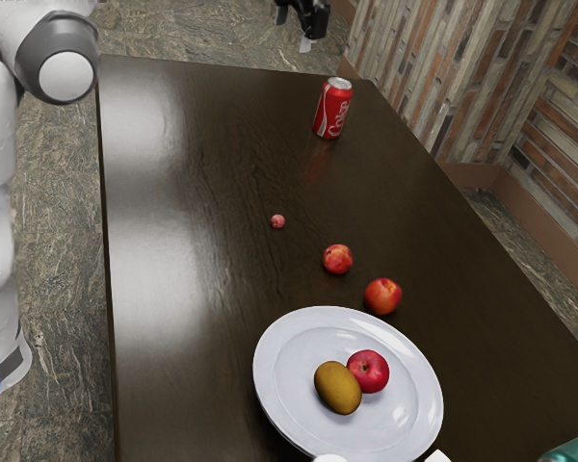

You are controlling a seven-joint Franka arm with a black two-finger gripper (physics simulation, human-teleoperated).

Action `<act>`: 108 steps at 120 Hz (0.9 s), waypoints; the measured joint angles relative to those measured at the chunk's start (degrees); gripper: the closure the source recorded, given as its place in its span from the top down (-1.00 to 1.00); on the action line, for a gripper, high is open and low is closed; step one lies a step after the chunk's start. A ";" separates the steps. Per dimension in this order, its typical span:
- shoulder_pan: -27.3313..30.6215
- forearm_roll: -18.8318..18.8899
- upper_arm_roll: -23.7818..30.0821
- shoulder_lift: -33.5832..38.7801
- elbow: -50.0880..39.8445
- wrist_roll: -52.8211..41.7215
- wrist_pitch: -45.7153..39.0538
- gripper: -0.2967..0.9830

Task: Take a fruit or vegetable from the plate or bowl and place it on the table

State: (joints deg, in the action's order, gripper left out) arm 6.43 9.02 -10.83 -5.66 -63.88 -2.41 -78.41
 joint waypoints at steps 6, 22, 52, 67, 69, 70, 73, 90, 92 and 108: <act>-5.59 0.07 1.02 -0.28 -0.12 0.80 0.52 0.51; -10.70 0.19 1.60 -1.20 -0.16 2.51 1.40 0.51; -13.97 -0.17 1.77 -2.46 -0.10 4.90 2.11 0.51; -16.64 -2.43 2.83 -7.50 -0.12 5.81 2.00 0.50; -16.65 -2.73 3.22 -8.21 -0.14 5.91 1.89 0.50; -16.67 -2.89 3.38 -8.50 -0.15 5.96 1.82 0.50; -16.76 -3.34 3.76 -9.28 -0.21 6.09 1.49 0.50; -17.00 -4.64 6.92 -9.12 -3.20 6.76 -2.41 0.50; -17.03 -4.72 7.00 -8.96 -3.32 6.82 -2.76 0.50; -11.85 -4.96 12.89 -8.74 -3.65 7.35 -4.26 0.50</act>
State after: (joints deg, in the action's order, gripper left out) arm -5.42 4.05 2.06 -14.41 -67.53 4.94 -82.68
